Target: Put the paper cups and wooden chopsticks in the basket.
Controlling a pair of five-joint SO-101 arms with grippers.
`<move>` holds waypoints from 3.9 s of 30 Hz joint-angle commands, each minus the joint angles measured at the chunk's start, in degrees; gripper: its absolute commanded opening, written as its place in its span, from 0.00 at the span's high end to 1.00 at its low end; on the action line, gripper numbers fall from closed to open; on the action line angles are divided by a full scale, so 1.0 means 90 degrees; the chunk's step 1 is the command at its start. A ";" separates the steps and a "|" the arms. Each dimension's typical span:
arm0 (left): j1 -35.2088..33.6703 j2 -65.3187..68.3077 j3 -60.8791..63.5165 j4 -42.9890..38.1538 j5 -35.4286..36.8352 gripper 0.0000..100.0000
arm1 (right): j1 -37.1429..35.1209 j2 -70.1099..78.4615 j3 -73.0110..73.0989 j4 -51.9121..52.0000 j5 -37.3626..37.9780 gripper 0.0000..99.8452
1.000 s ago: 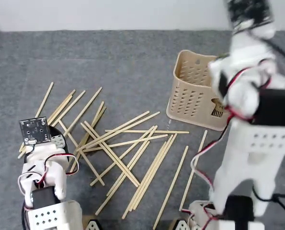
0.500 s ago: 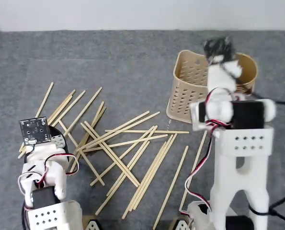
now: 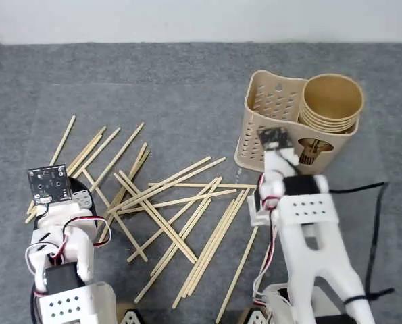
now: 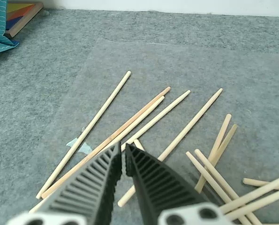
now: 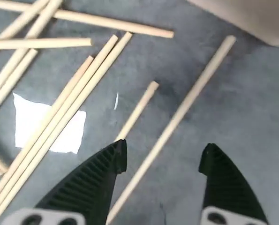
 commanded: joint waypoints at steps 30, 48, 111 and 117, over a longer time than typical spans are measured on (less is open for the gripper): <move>0.0010 -0.0078 -0.0044 -0.0117 0.0010 0.98 | -0.0366 0.2105 0.0342 -0.1353 -0.1055 0.90; 0.0020 -0.0078 -0.0044 -0.0137 0.0010 0.98 | -0.0415 0.2398 -0.0762 -0.0757 -0.1006 0.99; 0.0020 -0.0078 -0.0044 -0.0137 0.0000 0.98 | -0.1714 0.4908 -0.2872 -0.0210 -0.2002 0.80; 0.0020 -0.0078 -0.0044 -0.0137 0.0000 0.98 | -0.1949 0.4957 -0.3223 -0.0220 -0.2012 0.95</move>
